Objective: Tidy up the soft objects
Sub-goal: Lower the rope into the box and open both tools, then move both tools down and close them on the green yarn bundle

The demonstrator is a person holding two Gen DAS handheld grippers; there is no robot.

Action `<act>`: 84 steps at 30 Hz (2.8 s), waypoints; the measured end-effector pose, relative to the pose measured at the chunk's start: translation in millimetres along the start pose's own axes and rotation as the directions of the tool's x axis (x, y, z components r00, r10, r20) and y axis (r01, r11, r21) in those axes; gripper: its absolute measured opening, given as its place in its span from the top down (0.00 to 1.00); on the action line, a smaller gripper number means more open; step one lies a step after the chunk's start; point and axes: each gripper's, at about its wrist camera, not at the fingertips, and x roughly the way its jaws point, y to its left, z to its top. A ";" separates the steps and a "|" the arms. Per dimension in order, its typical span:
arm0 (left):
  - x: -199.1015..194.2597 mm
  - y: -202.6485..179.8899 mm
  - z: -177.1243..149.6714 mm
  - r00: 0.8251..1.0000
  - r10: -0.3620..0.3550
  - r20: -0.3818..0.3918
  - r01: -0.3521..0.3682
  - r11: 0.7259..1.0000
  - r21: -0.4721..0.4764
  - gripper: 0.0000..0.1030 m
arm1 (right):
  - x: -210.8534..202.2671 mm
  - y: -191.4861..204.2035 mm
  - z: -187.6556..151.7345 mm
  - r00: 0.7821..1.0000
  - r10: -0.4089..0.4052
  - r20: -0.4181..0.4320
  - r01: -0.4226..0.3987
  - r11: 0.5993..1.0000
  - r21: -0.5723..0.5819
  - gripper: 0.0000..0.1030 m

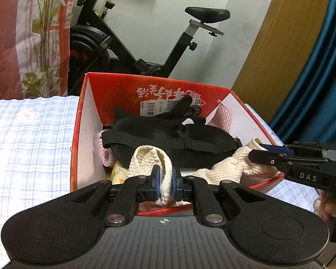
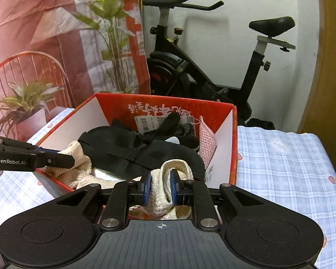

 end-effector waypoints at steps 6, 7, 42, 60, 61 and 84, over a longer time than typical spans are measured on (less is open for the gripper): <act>-4.8 -10.5 2.7 1.000 0.012 0.025 -0.013 0.999 0.038 0.65 | -2.3 -3.4 -3.6 1.000 -0.029 0.011 0.029 1.000 0.011 0.82; -6.2 -11.7 2.7 0.999 0.010 0.032 -0.012 0.999 0.041 0.54 | -3.7 -4.0 -4.3 0.999 -0.032 0.017 0.032 0.999 0.012 0.79; -90.1 -38.2 -64.7 0.952 0.205 0.227 -0.208 0.978 -0.010 0.00 | -83.5 16.7 -69.2 0.973 -0.130 0.189 0.114 0.989 0.095 0.00; -61.4 -40.7 -125.8 0.985 0.170 0.017 -0.169 0.984 -0.061 0.00 | -74.8 35.2 -167.6 0.989 -0.118 0.092 0.111 0.991 0.076 0.00; -59.5 -40.8 -128.1 0.986 0.164 0.009 -0.163 0.985 -0.063 0.00 | -73.4 35.8 -171.0 0.991 -0.112 0.077 0.106 0.992 0.073 0.00; -18.5 -59.1 -129.2 0.990 -0.115 -0.088 0.109 0.992 -0.062 0.50 | -40.4 54.5 -170.4 0.983 0.182 -0.032 -0.181 0.983 0.012 0.46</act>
